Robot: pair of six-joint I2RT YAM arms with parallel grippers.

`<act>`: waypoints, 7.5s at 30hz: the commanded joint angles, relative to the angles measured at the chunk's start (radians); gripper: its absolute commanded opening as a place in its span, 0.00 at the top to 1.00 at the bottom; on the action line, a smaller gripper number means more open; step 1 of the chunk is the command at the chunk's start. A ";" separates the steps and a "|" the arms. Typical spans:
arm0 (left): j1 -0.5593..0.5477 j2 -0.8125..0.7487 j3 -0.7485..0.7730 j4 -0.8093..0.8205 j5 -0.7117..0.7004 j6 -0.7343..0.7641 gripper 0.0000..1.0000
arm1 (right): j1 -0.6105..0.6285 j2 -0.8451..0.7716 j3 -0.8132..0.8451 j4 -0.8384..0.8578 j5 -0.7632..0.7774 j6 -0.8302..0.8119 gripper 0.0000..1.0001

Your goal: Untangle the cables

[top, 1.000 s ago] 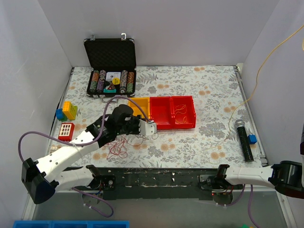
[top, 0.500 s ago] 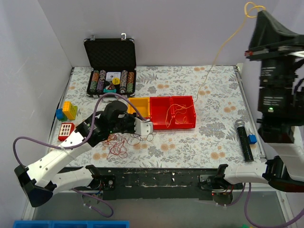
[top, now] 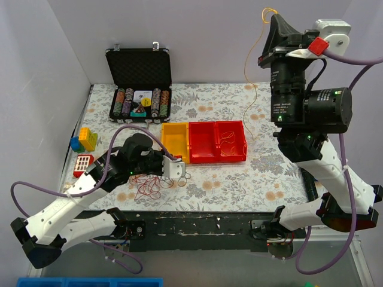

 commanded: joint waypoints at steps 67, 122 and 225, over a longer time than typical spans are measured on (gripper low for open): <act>0.005 -0.077 -0.123 -0.006 -0.003 0.035 0.98 | -0.367 -0.198 -0.668 -0.107 -0.060 0.662 0.99; 0.008 -0.051 -0.085 -0.025 -0.015 0.049 0.97 | -0.480 -0.080 -0.902 -0.806 -0.311 1.248 0.99; 0.011 -0.066 -0.128 -0.006 -0.009 0.072 0.94 | -0.557 0.149 -0.883 -0.665 -0.437 1.521 0.31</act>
